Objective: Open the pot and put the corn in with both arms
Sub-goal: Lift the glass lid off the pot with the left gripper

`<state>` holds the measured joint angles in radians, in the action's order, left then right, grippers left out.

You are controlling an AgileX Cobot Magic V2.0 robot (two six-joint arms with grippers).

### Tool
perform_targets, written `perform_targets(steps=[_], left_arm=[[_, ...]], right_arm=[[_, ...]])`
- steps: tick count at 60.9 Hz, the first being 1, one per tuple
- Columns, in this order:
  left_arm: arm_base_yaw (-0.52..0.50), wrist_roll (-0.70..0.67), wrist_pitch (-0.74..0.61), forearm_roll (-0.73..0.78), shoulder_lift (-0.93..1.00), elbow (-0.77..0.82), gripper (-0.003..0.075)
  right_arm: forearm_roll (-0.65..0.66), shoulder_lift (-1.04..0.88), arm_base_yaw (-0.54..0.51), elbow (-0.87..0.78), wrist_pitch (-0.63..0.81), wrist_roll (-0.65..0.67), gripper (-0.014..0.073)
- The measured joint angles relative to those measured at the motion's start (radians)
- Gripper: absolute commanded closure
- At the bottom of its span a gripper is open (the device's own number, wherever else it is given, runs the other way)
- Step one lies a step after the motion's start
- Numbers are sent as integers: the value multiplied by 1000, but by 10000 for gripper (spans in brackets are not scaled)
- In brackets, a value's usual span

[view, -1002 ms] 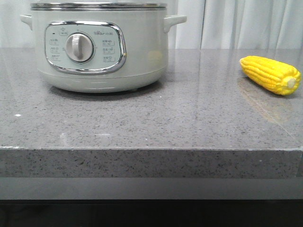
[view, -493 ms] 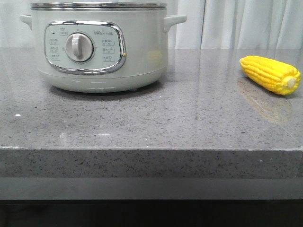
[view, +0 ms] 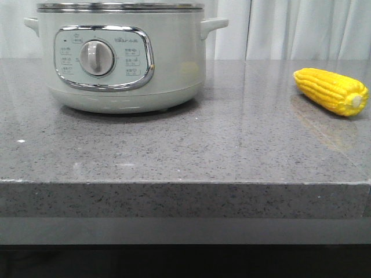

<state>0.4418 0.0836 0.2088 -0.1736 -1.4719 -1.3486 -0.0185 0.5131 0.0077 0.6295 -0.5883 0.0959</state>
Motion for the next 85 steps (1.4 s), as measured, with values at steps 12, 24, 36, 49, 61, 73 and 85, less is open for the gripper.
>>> perform_targets(steps=[12, 24, 36, 49, 61, 73, 85], left_arm=[[0, 0, -2, -11, -106, -87, 230], [0, 0, -13, -11, -179, -109, 230], [0, 2, -23, -13, -221, -108, 239], [0, 4, -36, -15, -230, -113, 414], [0, 6, -40, -15, -232, -113, 503], [0, 6, -6, -11, -238, -148, 503], [0, 8, 102, -7, -249, -275, 503]], right_arm=[[0, 0, 0, 0, 0, 1, 22], [0, 0, 0, 0, 0, 1, 22], [0, 0, 0, 0, 0, 1, 22], [0, 0, 0, 0, 0, 1, 22], [0, 0, 0, 0, 0, 1, 22], [0, 0, 0, 0, 0, 1, 22], [0, 0, 0, 0, 0, 1, 22]])
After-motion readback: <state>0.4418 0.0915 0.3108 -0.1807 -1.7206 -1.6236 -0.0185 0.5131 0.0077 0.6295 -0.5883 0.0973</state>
